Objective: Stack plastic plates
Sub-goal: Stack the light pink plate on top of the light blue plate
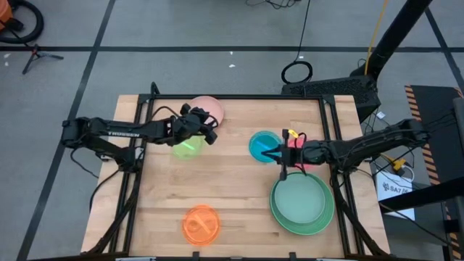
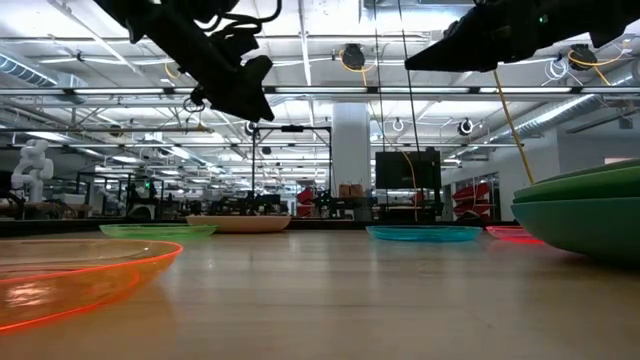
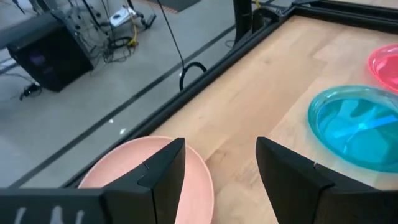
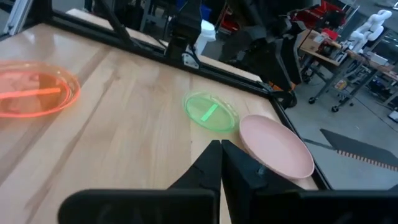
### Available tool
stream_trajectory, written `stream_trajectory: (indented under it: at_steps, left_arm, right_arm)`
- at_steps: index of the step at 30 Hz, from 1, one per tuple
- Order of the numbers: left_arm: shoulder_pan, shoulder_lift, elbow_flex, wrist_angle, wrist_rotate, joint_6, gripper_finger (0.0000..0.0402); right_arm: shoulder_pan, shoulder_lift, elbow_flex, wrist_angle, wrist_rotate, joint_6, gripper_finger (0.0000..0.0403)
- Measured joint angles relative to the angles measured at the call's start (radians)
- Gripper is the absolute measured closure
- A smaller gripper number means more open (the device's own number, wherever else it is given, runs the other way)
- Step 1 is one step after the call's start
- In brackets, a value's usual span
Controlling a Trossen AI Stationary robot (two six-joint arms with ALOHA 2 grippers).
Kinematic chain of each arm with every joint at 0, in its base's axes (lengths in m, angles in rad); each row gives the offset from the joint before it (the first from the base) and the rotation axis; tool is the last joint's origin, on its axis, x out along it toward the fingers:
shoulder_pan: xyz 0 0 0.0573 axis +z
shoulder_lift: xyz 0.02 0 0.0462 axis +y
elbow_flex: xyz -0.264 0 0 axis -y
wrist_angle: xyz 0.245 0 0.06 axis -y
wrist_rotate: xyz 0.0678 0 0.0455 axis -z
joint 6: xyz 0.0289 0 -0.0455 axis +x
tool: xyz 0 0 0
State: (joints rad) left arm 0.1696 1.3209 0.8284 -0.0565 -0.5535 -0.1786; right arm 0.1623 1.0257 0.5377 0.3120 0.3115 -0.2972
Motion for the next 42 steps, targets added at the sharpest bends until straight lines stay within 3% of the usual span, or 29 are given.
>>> stream_trajectory:
  at_steps: [6, 18, 26, 34, 36, 39, 42]
  left_arm:
    - [0.011, -0.002, 0.000, 0.000, 0.014, -0.001, 0.0199]
    - [0.015, -0.002, 0.000, 0.001, 0.016, -0.033, 0.0199]
    - [0.079, -0.002, 0.000, -0.022, 0.193, -0.112, 0.0199]
    - [0.166, 0.047, 0.000, -0.149, 0.224, -0.164, 0.0199]
    - [0.185, 0.084, 0.000, -0.153, 0.256, -0.125, 0.0199]
    - [0.198, 0.147, 0.000, -0.140, 0.346, 0.045, 0.0199]
    - [0.197, 0.201, 0.005, -0.107, 0.372, 0.193, 0.0199]
  right_arm:
    - [0.000, -0.074, -0.004, -0.078, 0.003, 0.022, 0.0401]
    - [-0.068, -0.224, -0.214, 0.149, -0.001, 0.047, 0.0401]
    - [-0.096, -0.254, -0.241, 0.156, -0.002, 0.076, 0.0401]
    - [-0.096, -0.253, -0.241, 0.170, -0.002, 0.074, 0.0401]
    - [-0.096, -0.253, -0.241, 0.171, -0.002, 0.073, 0.0401]
    - [-0.096, -0.253, -0.241, 0.171, -0.002, 0.073, 0.0401]
    - [-0.096, -0.253, -0.241, 0.171, -0.002, 0.071, 0.0401]
